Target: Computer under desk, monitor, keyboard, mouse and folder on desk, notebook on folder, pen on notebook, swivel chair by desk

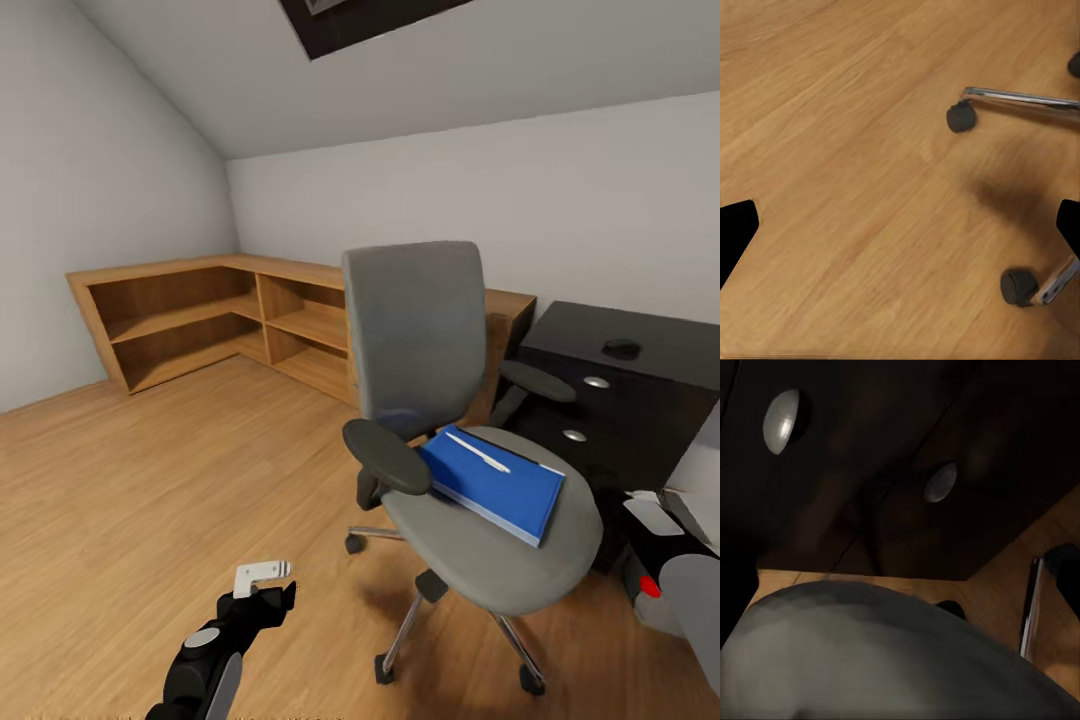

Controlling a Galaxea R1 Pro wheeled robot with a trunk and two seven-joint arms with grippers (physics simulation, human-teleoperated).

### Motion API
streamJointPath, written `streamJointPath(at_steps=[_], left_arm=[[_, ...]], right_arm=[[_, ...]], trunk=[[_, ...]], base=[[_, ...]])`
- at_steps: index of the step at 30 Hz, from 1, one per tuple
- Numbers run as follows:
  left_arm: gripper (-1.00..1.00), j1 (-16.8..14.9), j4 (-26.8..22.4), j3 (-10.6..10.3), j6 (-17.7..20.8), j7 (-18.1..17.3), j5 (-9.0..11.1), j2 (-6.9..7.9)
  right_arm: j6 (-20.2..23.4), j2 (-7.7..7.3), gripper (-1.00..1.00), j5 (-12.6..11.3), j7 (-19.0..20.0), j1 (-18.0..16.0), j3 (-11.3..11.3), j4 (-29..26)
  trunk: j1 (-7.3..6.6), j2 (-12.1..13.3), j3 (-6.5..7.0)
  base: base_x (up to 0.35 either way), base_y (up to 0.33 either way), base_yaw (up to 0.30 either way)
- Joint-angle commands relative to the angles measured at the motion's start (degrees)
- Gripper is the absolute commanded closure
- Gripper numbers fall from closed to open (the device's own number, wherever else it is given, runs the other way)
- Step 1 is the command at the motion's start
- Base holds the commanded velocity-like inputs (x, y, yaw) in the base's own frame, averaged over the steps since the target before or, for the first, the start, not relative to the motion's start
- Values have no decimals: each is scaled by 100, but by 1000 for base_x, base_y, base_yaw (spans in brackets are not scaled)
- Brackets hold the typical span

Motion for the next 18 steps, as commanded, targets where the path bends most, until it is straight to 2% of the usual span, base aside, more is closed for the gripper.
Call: streamJointPath(at_steps=[1,18], left_arm=[[-100,-4,-4,-10,23,50,60,0],[-100,-4,4,-10,23,50,60,0]], right_arm=[[24,38,-100,-73,-33,8,-15,-10],[24,41,-100,-73,-33,6,-15,-1]], trunk=[[0,-1,-10],[0,-1,-73]], base=[[0,0,239],[0,0,239]])
